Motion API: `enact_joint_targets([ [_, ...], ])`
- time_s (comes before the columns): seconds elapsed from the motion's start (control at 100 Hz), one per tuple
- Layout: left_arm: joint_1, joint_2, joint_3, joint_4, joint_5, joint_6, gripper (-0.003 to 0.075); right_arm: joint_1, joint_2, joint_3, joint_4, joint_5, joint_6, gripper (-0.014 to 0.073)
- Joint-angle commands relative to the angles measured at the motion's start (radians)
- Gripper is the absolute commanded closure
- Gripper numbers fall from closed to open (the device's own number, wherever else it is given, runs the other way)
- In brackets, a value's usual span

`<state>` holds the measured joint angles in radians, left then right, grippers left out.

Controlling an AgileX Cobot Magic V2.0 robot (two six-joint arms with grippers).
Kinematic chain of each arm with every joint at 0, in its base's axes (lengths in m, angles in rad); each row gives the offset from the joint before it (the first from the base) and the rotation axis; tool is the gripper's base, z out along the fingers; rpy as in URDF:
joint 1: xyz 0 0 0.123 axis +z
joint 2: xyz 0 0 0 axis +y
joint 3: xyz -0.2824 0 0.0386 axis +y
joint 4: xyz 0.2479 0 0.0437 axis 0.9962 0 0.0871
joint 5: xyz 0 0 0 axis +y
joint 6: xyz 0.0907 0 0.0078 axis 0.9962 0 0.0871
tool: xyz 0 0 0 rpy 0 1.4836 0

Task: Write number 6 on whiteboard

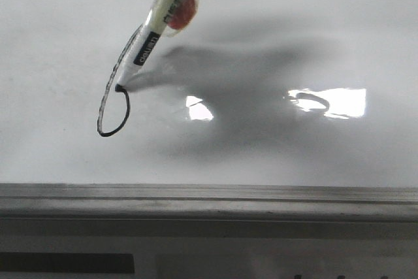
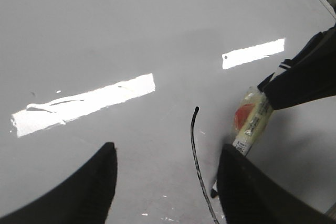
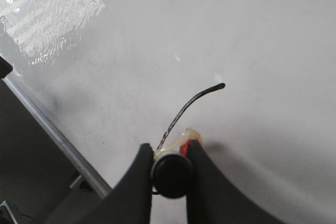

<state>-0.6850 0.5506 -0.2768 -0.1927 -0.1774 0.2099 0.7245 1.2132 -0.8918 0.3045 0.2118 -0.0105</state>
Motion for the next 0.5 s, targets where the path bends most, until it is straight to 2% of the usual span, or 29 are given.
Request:
enact_joint_targets([
  [0.0, -0.003, 0.000, -0.029, 0.031, -0.050, 0.000, 0.0335, 0.011, -0.022, -0.036, -0.027, -0.052, -0.026, 0.0655],
  [0.12, -0.039, 0.010, -0.029, 0.098, -0.020, 0.000, 0.0335, 0.062, -0.083, -0.036, -0.030, -0.079, -0.026, 0.0655],
  [0.24, -0.135, 0.083, -0.029, 0.100, -0.030, -0.002, 0.0335, 0.117, -0.080, -0.036, -0.037, -0.046, -0.026, 0.0655],
  [0.34, -0.216, 0.184, -0.029, 0.105, -0.090, -0.002, 0.0335, 0.152, -0.068, -0.036, -0.037, -0.030, -0.026, 0.0655],
  [0.49, -0.256, 0.293, -0.029, 0.105, -0.187, -0.002, 0.0335, 0.186, -0.068, -0.036, -0.037, -0.022, -0.024, 0.0655],
])
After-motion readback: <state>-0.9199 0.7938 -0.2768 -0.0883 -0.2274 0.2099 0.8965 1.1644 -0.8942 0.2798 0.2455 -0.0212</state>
